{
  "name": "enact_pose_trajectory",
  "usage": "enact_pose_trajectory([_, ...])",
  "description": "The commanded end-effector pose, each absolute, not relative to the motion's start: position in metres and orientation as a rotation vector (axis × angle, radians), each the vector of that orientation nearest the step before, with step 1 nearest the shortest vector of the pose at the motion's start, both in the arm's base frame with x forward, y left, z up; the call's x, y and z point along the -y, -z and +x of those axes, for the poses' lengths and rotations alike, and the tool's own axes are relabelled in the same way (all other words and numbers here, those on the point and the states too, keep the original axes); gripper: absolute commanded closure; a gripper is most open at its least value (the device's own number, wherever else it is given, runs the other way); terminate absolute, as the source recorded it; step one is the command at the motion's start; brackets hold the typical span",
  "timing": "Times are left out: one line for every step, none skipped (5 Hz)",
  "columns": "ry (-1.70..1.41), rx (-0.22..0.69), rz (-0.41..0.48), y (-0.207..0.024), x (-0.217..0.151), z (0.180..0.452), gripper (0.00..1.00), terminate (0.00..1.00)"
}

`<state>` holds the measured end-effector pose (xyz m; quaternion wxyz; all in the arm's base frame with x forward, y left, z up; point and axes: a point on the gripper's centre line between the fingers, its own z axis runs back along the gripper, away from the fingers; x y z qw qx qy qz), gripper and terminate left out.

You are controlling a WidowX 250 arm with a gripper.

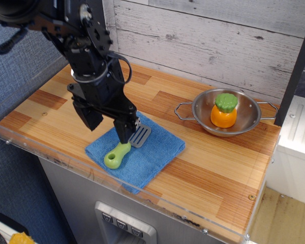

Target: Place the green utensil to the right of the blue cloth.

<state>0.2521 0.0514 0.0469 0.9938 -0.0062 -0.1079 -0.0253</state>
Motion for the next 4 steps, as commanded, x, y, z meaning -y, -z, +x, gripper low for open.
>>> enact_pose_trajectory([0.088,0.206,-0.004,-0.044,-0.047,0.255,0.0,0.0])
enact_pose_trajectory([0.106,0.188,-0.008,-0.04,-0.041,0.252,0.0,0.0])
enact_pose_trajectory([0.119,0.177,-0.003,-0.037,-0.037,0.253,0.0,0.0])
enact_pose_trajectory([0.131,0.163,-0.001,-0.031,-0.034,0.253,0.0,0.0])
